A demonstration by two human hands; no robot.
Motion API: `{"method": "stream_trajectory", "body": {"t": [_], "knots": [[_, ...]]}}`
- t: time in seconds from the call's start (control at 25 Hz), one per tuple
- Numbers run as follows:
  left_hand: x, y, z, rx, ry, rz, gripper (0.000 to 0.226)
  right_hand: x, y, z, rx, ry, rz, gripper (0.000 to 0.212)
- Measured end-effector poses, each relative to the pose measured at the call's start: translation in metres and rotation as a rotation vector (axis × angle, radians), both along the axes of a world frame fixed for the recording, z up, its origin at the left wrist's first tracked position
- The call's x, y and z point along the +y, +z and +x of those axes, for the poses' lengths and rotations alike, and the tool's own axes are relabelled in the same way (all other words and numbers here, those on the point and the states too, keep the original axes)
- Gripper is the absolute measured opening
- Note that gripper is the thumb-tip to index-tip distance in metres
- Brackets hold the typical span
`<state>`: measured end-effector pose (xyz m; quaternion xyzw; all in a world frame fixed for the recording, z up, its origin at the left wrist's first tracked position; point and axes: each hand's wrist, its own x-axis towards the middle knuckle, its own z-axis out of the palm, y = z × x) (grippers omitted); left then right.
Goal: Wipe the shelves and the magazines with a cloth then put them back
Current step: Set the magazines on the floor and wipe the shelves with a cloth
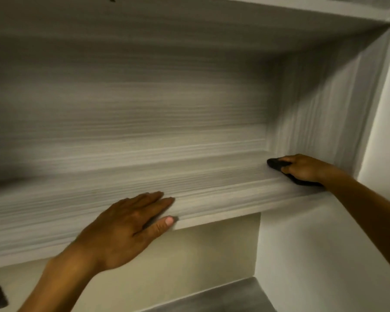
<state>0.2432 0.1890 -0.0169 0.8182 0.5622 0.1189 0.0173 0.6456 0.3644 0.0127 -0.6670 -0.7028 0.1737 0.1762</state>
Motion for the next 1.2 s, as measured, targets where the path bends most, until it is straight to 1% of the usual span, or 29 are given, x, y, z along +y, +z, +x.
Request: {"method": "stream_trajectory", "body": {"t": [0.08,0.16,0.24,0.32,0.36,0.44,0.52,0.64,0.72,0.8,0.88,1.0,1.08,1.12,1.2], "knots": [[-0.002,0.002,-0.005,-0.082,-0.013,0.045,0.065,0.026,0.001,-0.019,-0.059,-0.048,-0.008,0.061],[-0.009,0.003,-0.023,-0.140,-0.002,0.108,0.061,0.047,0.001,-0.055,-0.145,-0.062,-0.012,0.064],[-0.019,0.001,-0.050,-0.148,0.031,0.165,0.061,0.058,0.002,-0.102,-0.212,-0.008,-0.014,0.063],[-0.033,0.000,-0.079,-0.168,0.068,0.172,0.061,0.062,0.000,-0.157,-0.211,0.082,-0.019,0.065],[-0.039,-0.001,-0.092,-0.182,0.079,0.164,0.057,0.060,-0.001,-0.187,-0.198,0.130,-0.014,0.066],[-0.055,-0.004,-0.121,-0.224,0.088,0.174,0.049,0.050,-0.002,-0.260,-0.188,0.246,-0.002,0.067],[-0.069,-0.008,-0.151,-0.289,0.104,0.223,0.046,0.035,0.000,-0.339,-0.200,0.358,0.018,0.064],[-0.086,-0.012,-0.192,-0.336,0.162,0.402,0.043,0.006,0.000,-0.449,-0.246,0.506,0.054,0.060],[-0.100,-0.014,-0.217,-0.408,0.218,0.489,0.036,-0.013,-0.002,-0.515,-0.269,0.602,0.067,0.062],[-0.116,-0.017,-0.242,-0.454,0.262,0.588,0.029,-0.038,-0.003,-0.577,-0.294,0.688,0.091,0.065],[-0.131,-0.020,-0.264,-0.502,0.317,0.690,0.025,-0.068,-0.002,-0.628,-0.275,0.755,0.131,0.064],[-0.144,-0.022,-0.280,-0.573,0.393,0.840,0.022,-0.122,-0.001,-0.668,-0.261,0.952,0.225,0.052],[-0.144,-0.023,-0.282,-0.643,0.414,0.907,0.018,-0.159,0.000,-0.661,-0.282,1.073,0.288,0.049],[-0.142,-0.024,-0.283,-0.696,0.408,0.911,0.017,-0.173,0.001,-0.650,-0.268,1.095,0.315,0.048],[-0.134,-0.026,-0.280,-0.762,0.375,0.899,0.017,-0.197,-0.001,-0.617,-0.207,1.063,0.335,0.042]]}}
